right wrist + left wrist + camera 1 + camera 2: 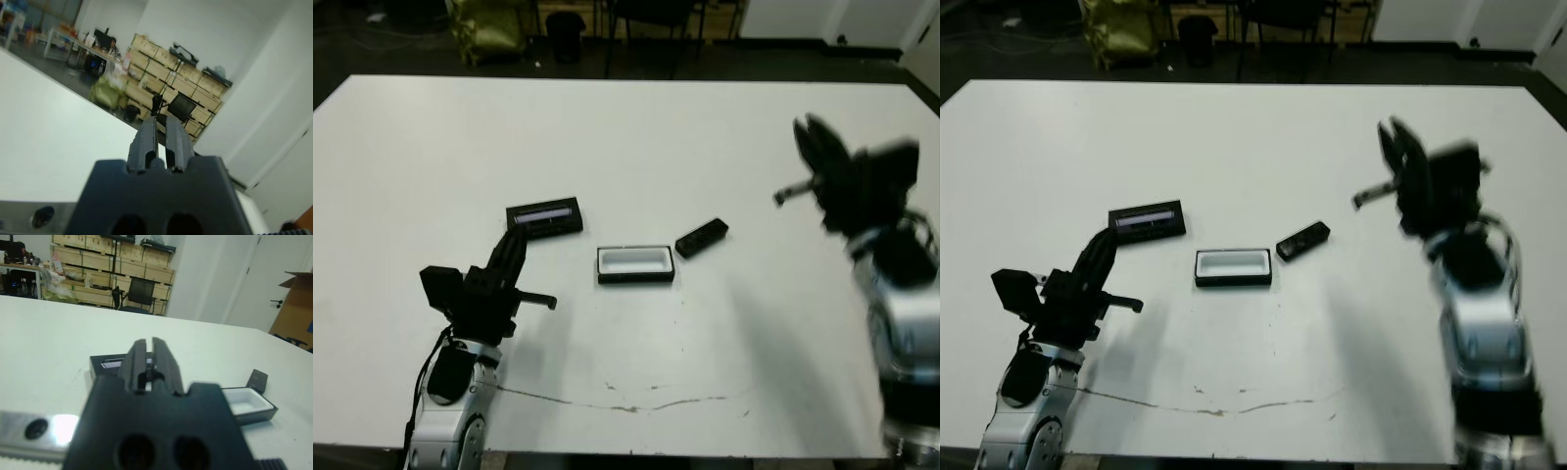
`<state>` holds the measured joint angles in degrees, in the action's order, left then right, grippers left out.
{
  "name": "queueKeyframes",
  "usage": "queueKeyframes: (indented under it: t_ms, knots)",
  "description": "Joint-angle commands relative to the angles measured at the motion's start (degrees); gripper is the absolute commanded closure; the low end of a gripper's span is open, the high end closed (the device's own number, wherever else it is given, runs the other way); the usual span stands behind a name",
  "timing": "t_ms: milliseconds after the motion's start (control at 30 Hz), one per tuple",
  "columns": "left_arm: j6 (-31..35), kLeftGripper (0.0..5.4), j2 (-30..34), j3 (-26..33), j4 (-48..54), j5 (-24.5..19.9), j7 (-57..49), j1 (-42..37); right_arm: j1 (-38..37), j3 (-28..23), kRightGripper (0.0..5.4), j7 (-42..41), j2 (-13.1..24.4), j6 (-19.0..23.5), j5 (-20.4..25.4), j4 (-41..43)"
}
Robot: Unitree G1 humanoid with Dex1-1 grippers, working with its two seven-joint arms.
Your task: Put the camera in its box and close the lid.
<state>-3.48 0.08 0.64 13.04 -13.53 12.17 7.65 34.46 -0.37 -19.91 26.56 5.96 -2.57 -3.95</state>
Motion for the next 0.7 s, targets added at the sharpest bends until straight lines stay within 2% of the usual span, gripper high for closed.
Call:
queueKeyframes:
  t_ms: [33, 167, 367, 500, 700]
  knots:
    - [1.1, 5.39, 0.4, 0.2, -0.3, 0.0, -0.4, 1.0, 8.2, 4.3, 5.4, -3.8, 2.1, -1.9, -4.1, -11.4]
    - [0.3, 5.39, 0.5, 0.6, -1.1, -0.9, 0.5, 0.9, 17.7, 10.3, 5.4, -7.8, 2.1, -1.8, -10.0, -24.6]
    - [1.2, 5.39, 0.6, 0.7, -0.2, -1.0, 0.0, 1.3, 26.8, 16.3, 5.4, -11.7, -0.2, -6.4, -15.4, -42.2]
    - [2.4, 5.39, 0.6, 0.6, 0.4, -1.5, 0.0, 1.6, 29.4, 18.3, 5.4, -10.9, -2.4, -7.9, -17.6, -50.1]
    - [1.5, 5.39, 0.4, 0.3, -0.1, -0.9, 0.1, 1.2, 29.2, 22.4, 5.4, -12.4, -4.9, -12.5, -21.2, -56.7]
